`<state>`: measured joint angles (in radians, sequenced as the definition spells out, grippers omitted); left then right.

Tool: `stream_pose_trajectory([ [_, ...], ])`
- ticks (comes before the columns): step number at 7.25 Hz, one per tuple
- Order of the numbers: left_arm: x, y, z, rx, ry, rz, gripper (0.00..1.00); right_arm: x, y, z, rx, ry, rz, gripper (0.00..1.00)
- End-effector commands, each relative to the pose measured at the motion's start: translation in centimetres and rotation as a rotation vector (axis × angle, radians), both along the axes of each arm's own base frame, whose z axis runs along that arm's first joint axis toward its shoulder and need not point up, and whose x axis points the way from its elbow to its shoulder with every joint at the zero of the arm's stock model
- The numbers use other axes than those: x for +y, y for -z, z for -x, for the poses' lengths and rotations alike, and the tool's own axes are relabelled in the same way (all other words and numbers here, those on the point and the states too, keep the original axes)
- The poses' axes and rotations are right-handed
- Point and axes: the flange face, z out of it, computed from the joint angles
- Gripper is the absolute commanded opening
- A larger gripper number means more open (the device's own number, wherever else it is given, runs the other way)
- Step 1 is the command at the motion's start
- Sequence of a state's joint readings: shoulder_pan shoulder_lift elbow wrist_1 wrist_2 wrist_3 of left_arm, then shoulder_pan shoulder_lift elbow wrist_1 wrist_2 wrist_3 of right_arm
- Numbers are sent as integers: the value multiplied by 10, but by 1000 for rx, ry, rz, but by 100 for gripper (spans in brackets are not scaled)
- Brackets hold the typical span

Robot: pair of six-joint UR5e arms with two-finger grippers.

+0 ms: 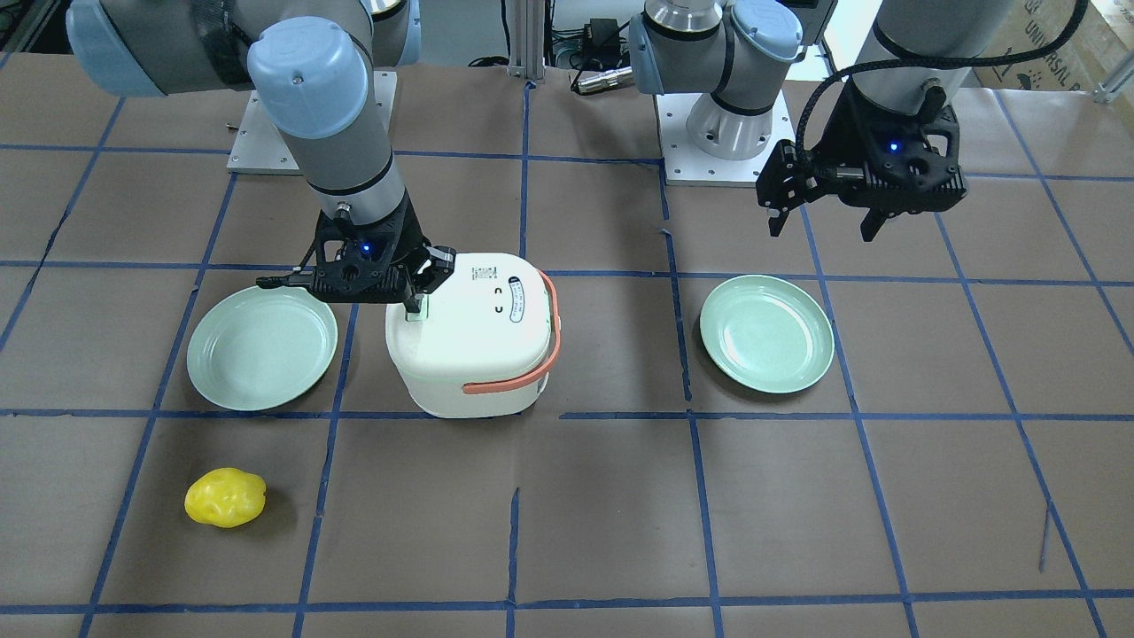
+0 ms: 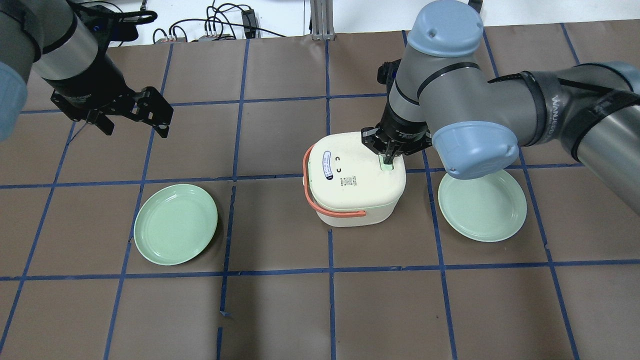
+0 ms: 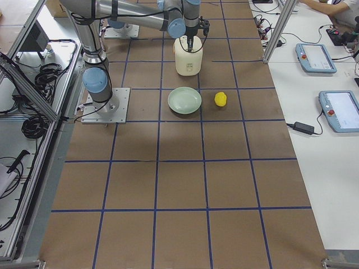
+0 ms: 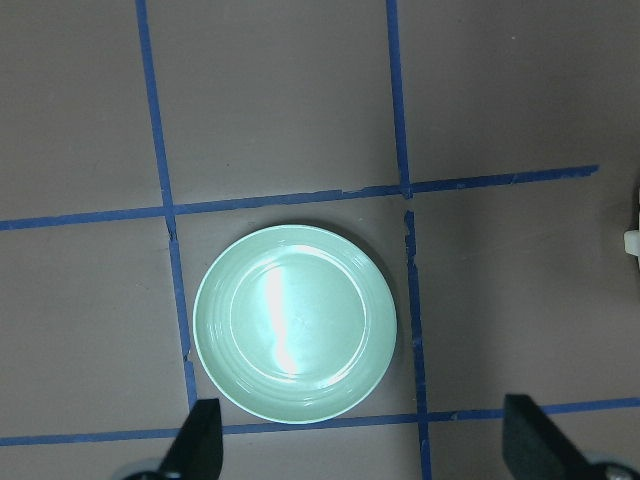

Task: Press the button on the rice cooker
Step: 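Press down on the green button with the right gripper fingertips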

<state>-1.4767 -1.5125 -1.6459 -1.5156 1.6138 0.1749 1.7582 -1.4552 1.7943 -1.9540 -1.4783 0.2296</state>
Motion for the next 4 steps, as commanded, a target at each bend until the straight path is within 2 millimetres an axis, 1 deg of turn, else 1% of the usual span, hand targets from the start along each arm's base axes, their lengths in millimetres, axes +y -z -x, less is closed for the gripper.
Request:
stream_pose_trajectory([
  [1, 0, 0, -1, 0, -1, 0, 100, -3, -20, -3, -23, 10, 21, 15],
  [3, 0, 0, 0, 0, 0, 0, 100, -11, -58, -4, -19, 12, 10, 18],
  [4, 0, 0, 0, 0, 0, 0, 100, -20, -88, 6, -9, 13, -1, 20],
])
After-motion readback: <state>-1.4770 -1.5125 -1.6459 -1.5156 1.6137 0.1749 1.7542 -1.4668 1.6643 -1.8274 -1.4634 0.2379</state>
